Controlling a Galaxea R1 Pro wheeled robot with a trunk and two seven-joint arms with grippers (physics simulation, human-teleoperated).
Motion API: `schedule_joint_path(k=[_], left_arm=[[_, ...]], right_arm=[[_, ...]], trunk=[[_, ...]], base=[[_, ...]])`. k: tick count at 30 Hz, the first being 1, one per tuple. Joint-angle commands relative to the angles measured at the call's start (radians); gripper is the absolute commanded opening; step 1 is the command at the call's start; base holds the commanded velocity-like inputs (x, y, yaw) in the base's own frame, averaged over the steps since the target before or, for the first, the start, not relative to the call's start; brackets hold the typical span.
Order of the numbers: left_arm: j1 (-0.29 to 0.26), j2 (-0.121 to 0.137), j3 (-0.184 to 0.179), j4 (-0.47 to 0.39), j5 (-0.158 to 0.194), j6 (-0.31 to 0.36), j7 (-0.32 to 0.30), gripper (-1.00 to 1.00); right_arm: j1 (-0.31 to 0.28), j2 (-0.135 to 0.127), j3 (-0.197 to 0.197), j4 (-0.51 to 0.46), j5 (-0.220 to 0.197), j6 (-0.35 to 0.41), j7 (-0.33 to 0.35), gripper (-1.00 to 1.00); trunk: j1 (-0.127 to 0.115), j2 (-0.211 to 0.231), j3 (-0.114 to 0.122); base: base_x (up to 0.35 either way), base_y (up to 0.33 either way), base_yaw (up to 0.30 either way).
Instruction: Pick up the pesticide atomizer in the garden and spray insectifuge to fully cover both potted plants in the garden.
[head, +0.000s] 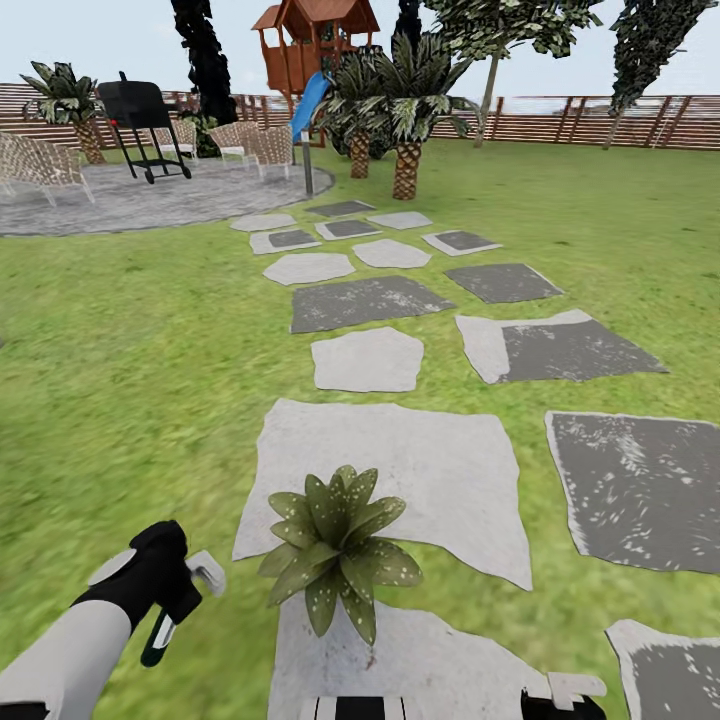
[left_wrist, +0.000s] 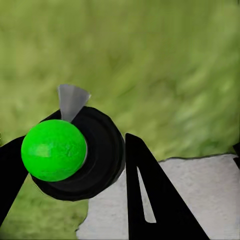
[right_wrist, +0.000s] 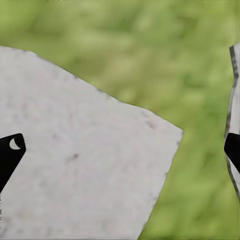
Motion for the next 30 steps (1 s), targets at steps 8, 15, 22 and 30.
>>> schedule_joint_path(k=[8, 15, 22, 30], left_arm=[[0.003, -0.009, 0.018, 0.018, -0.005, -0.011, 0.007, -1.00], [0.003, -0.008, 0.019, 0.020, -0.004, -0.055, 0.007, -1.00], [0.003, -0.010, 0.019, 0.020, -0.004, -0.056, 0.007, -1.00], [0.003, -0.011, 0.018, 0.020, -0.004, -0.057, 0.007, -1.00]], right_arm=[[0.000, 0.000, 0.006, -0.001, -0.008, -0.002, -0.001, 1.00], [0.000, 0.000, 0.007, -0.001, -0.008, -0.002, -0.001, 1.00], [0.000, 0.001, 0.008, -0.001, -0.008, -0.003, -0.002, 1.00], [0.000, 0.002, 0.008, -0.001, -0.008, -0.003, -0.003, 1.00]], trunk=[[0.000, 0.000, -0.001], [0.000, 0.000, -0.001], [0.000, 0.000, -0.001], [0.000, 0.000, -0.001]], base=[[0.000, 0.000, -0.051], [0.000, 0.092, -0.281], [0.000, 0.317, -0.139], [0.000, 0.069, -0.002]])
